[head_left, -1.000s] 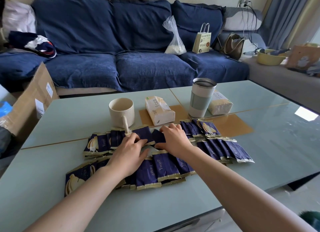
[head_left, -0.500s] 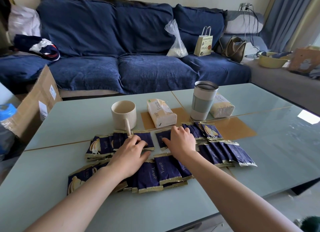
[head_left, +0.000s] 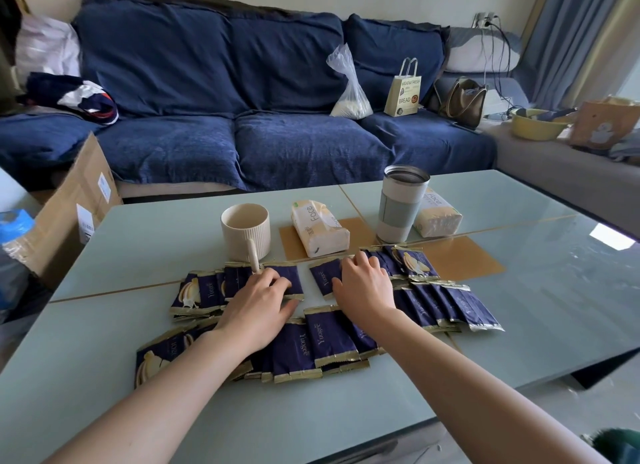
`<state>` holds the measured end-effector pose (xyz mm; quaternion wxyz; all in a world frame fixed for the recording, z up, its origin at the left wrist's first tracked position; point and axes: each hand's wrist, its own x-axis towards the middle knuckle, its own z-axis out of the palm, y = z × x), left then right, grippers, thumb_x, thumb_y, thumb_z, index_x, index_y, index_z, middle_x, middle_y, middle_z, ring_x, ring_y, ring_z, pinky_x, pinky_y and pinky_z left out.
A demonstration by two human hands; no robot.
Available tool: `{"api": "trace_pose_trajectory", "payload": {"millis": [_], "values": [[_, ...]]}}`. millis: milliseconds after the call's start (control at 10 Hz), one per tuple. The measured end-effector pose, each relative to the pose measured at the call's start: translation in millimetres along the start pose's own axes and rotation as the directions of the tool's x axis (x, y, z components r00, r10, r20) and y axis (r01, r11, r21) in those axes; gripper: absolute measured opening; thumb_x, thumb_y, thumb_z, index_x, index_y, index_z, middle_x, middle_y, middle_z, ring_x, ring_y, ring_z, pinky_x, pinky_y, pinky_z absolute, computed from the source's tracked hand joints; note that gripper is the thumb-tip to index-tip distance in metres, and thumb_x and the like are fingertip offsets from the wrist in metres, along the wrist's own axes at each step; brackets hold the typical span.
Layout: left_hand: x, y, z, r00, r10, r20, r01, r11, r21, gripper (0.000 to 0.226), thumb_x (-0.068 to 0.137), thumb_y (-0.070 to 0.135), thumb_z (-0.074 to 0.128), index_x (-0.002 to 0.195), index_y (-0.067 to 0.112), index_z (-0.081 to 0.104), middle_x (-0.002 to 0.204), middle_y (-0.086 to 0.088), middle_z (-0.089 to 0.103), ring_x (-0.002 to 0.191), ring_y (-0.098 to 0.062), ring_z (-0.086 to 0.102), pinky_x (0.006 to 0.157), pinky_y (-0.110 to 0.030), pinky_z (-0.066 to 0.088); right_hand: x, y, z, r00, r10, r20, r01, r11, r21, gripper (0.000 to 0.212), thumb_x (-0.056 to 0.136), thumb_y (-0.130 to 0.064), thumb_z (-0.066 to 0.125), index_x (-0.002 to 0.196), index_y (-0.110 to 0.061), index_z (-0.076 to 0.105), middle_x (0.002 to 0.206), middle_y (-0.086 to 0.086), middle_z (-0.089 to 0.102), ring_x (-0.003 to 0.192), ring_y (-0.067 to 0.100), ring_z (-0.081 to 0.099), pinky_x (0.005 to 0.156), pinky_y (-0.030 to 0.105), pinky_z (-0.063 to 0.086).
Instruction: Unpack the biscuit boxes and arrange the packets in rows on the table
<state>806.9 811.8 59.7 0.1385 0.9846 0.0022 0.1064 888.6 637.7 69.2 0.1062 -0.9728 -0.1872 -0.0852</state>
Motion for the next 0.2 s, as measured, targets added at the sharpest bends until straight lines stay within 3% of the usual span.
{"api": "trace_pose_trajectory", "payload": {"millis": [200], "values": [[-6.2,11.5,-10.7,0.999,-0.011,-0.039,0.009,0.999,-0.043,0.034,0.098,0.036,0.050,0.126,0.017,0.056,0.125,0.004,0.055,0.122,-0.015,0.046,0.090,-0.033,0.049,-21.0,11.1,-16.1,0.999,-0.027,0.017,0.026,0.998,0.064,0.023,0.094,-0.021,0.046,0.113,-0.010,0.051,0.120,0.009,0.055,0.111,0.029,0.049,0.087,0.036,0.042]]}}
